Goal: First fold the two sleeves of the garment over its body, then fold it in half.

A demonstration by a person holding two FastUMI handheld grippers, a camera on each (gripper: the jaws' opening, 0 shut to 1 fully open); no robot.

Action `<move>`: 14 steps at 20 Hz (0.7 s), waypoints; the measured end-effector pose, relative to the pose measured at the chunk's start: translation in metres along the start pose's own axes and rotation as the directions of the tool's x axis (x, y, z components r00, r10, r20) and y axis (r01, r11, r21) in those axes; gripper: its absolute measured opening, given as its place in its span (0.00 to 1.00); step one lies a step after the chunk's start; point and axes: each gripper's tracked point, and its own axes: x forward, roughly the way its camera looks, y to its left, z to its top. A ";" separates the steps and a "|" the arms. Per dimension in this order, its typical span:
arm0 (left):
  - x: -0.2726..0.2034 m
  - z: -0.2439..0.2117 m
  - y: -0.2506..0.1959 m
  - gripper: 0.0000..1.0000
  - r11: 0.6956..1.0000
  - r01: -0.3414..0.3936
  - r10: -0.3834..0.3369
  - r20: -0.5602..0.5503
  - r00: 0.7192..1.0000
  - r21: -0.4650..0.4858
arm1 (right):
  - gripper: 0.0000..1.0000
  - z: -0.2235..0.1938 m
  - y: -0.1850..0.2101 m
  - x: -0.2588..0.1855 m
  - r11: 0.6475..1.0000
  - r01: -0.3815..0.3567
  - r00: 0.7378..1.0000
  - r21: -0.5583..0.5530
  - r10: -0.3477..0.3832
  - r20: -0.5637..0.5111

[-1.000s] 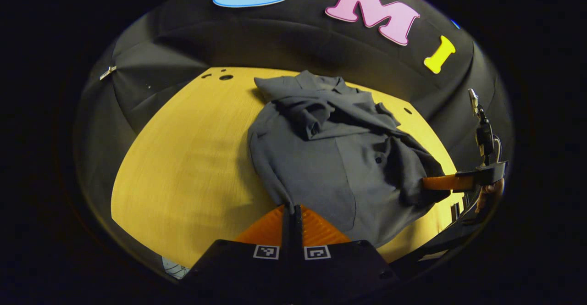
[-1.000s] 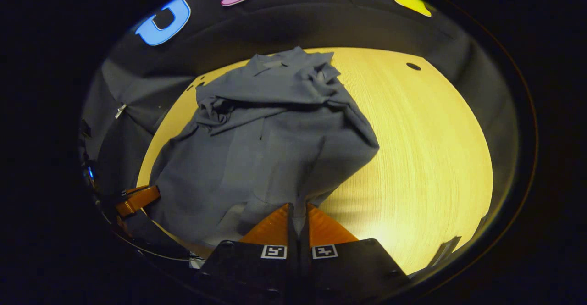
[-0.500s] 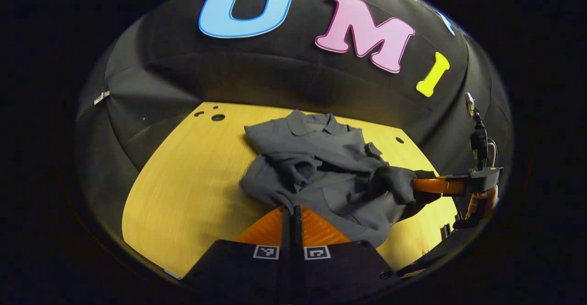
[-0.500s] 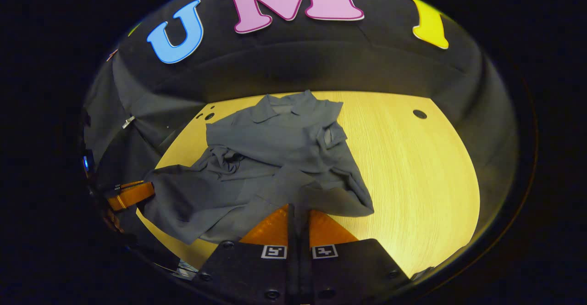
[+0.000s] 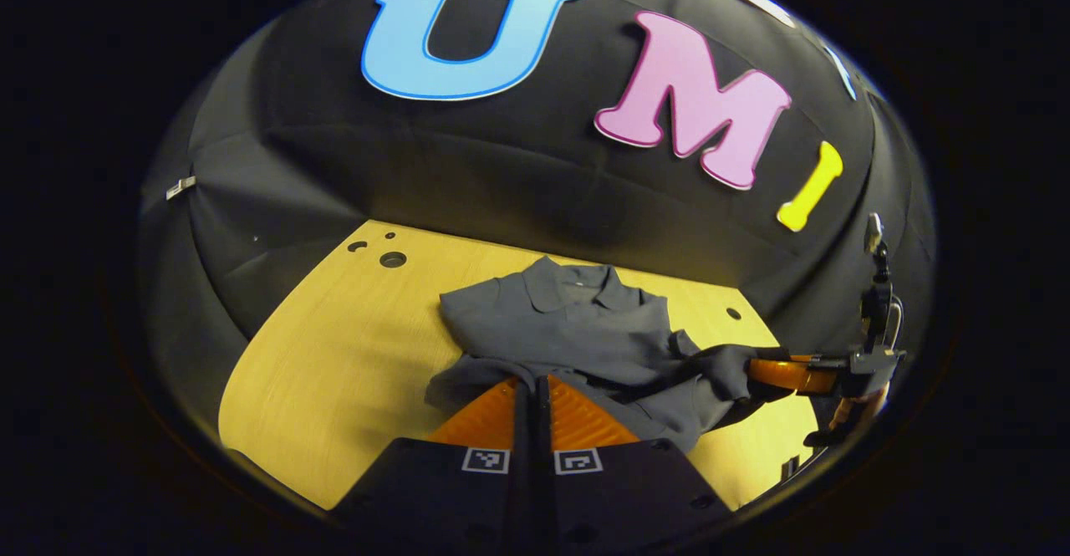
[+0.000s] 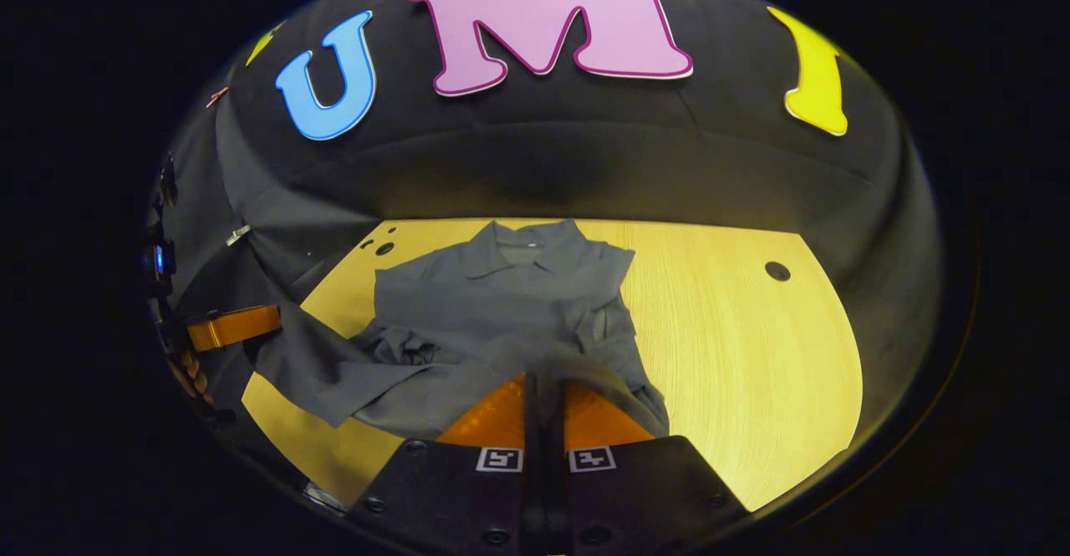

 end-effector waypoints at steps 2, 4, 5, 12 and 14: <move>0.016 0.015 0.006 0.05 1.000 -0.006 0.006 0.017 1.000 0.006 | 0.05 0.018 -0.003 0.012 1.000 0.000 1.000 -0.003 0.000 0.026; 0.035 0.036 0.004 0.05 1.000 0.006 -0.005 0.039 0.999 -0.028 | 0.05 0.034 -0.009 0.026 1.000 0.008 0.999 -0.018 -0.008 0.045; 0.045 0.042 0.006 0.05 0.999 0.008 -0.006 0.048 0.999 -0.042 | 0.05 0.043 -0.011 0.033 1.000 0.011 0.998 -0.018 -0.010 0.054; 0.124 0.088 0.016 0.05 0.998 0.022 -0.017 0.087 0.996 -0.054 | 0.05 0.093 -0.030 0.094 1.000 0.025 0.992 0.003 -0.026 0.122; 0.150 0.097 0.019 0.05 0.997 0.031 -0.025 0.096 0.995 -0.065 | 0.05 0.103 -0.037 0.112 1.000 0.028 0.991 0.007 -0.029 0.132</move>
